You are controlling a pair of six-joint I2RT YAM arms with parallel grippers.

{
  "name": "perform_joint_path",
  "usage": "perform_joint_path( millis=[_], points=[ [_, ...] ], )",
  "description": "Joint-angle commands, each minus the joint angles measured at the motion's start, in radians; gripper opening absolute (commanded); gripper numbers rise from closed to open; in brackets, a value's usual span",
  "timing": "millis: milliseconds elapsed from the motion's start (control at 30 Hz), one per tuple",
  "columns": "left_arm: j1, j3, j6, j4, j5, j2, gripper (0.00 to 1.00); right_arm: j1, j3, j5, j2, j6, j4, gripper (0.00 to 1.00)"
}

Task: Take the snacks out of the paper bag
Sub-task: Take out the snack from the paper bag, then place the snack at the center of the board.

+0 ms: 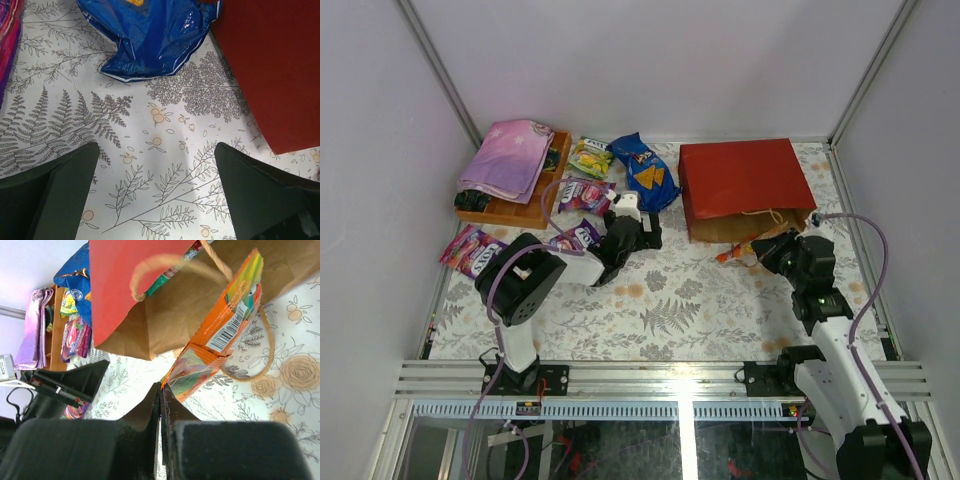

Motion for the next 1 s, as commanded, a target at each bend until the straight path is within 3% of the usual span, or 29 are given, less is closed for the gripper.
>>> perform_joint_path(
  millis=[0,300,633,800,967],
  points=[
    [-0.004,0.043,0.031,0.019,-0.039,0.02,1.0,0.011,-0.01,0.01,-0.105,-0.084,-0.133,0.0],
    [-0.004,0.13,0.065,-0.022,-0.044,0.065,1.0,0.022,-0.066,-0.008,-0.246,-0.101,-0.253,0.0],
    [0.002,0.258,0.113,-0.092,-0.033,0.119,1.0,0.026,-0.045,-0.031,-0.253,-0.132,-0.273,0.0],
    [0.002,0.207,0.085,-0.076,-0.022,0.039,1.0,0.044,-0.042,-0.038,-0.254,-0.153,-0.268,0.0],
    [0.002,0.127,0.05,-0.081,-0.056,-0.064,1.0,0.148,-0.049,-0.017,-0.251,-0.153,-0.241,0.0]
  ],
)
